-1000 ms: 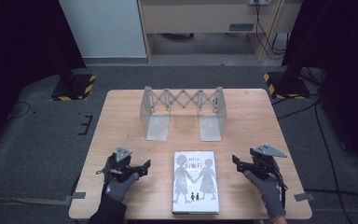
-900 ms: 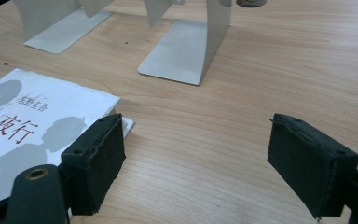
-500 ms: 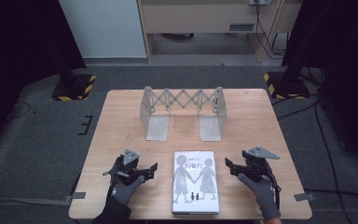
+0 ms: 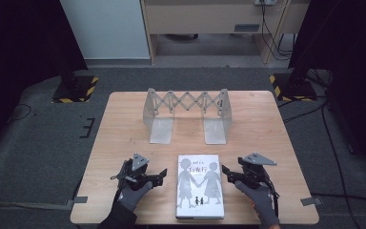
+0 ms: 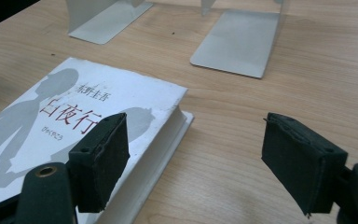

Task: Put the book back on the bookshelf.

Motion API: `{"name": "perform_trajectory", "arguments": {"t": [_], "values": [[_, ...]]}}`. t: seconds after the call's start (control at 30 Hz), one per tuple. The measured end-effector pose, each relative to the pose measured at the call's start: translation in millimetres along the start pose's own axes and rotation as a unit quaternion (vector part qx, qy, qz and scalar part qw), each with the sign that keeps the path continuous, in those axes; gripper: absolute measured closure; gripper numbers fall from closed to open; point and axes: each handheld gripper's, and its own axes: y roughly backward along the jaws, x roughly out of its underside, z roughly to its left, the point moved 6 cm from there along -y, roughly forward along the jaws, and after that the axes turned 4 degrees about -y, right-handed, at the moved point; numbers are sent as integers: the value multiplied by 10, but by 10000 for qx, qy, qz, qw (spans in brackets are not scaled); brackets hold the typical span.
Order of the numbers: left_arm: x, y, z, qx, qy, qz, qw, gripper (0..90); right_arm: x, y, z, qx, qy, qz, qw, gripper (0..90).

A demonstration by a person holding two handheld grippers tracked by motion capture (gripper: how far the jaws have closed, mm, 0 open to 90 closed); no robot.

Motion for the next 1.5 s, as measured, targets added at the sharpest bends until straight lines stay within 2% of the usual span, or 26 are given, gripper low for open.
{"name": "perform_trajectory", "arguments": {"t": [0.33,0.37,0.63,0.87,1.03,1.27,1.5], "values": [[-15,-58,-171,256,-14,17,9997,72,67,-80,151,-166,106,134,9997,233],[-15,-63,-190,263,-67,42,9996,72,84,-95,175,-256,59,177,9995,235],[-5,-149,-375,465,-273,129,9985,58,140,-169,261,-366,61,267,9990,235],[7,-186,-433,499,-388,170,9979,38,178,-217,322,-491,50,326,9982,231],[14,-207,-463,528,-500,6,9974,15,190,-231,342,-558,22,332,9979,231],[16,-236,-491,654,-504,-21,9966,0,211,-264,373,-700,-81,361,9969,207],[17,-238,-488,675,-508,11,9964,0,225,-312,424,-838,-135,355,9958,188]]}}
